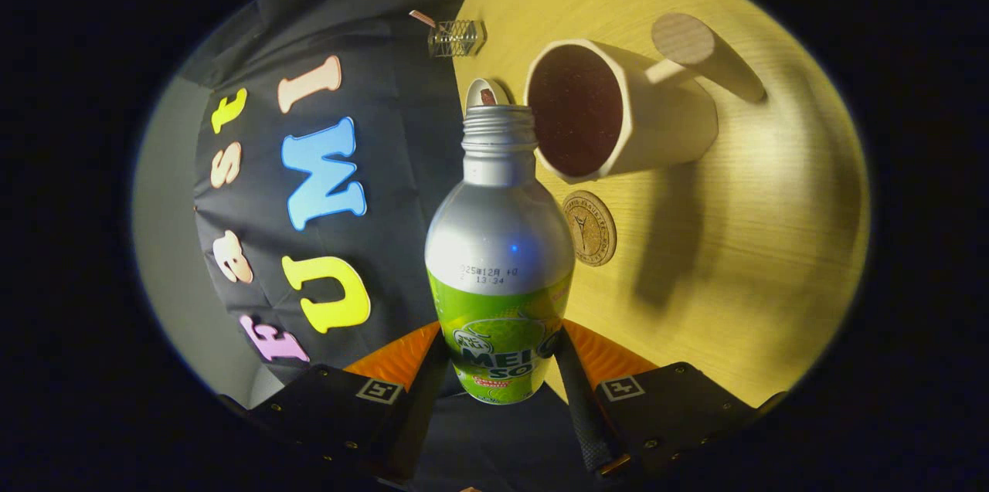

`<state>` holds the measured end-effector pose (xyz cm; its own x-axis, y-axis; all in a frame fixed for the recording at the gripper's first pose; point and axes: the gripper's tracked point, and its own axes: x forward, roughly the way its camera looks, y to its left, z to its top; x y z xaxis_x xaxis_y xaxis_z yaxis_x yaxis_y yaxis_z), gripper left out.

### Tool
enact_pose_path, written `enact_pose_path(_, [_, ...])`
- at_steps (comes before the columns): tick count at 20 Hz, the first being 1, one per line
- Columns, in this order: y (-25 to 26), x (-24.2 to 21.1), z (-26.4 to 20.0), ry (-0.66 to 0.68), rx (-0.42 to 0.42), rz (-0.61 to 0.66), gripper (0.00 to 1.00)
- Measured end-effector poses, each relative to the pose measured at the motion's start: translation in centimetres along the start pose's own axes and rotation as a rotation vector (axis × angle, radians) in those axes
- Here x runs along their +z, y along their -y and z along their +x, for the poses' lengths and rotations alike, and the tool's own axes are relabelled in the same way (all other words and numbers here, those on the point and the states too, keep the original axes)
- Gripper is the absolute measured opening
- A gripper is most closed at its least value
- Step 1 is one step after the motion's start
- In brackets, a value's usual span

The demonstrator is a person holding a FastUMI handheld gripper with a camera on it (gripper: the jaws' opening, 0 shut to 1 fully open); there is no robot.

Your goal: Take the bottle from table, then pour the juice into the cup, finally place the bottle on the coaster

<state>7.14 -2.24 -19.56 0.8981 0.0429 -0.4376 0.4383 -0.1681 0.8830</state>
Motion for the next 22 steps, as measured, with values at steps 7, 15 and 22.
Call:
enact_pose_path(7, [3.4, 0.6, -0.4, 0.012, -0.108, -0.380, 0.77])
enact_pose_path(15, [5.0, 0.8, -0.4, 0.062, -0.219, -0.823, 0.78])
enact_pose_path(22, [4.0, 1.8, 1.4, 0.152, -0.257, -1.126, 0.78])
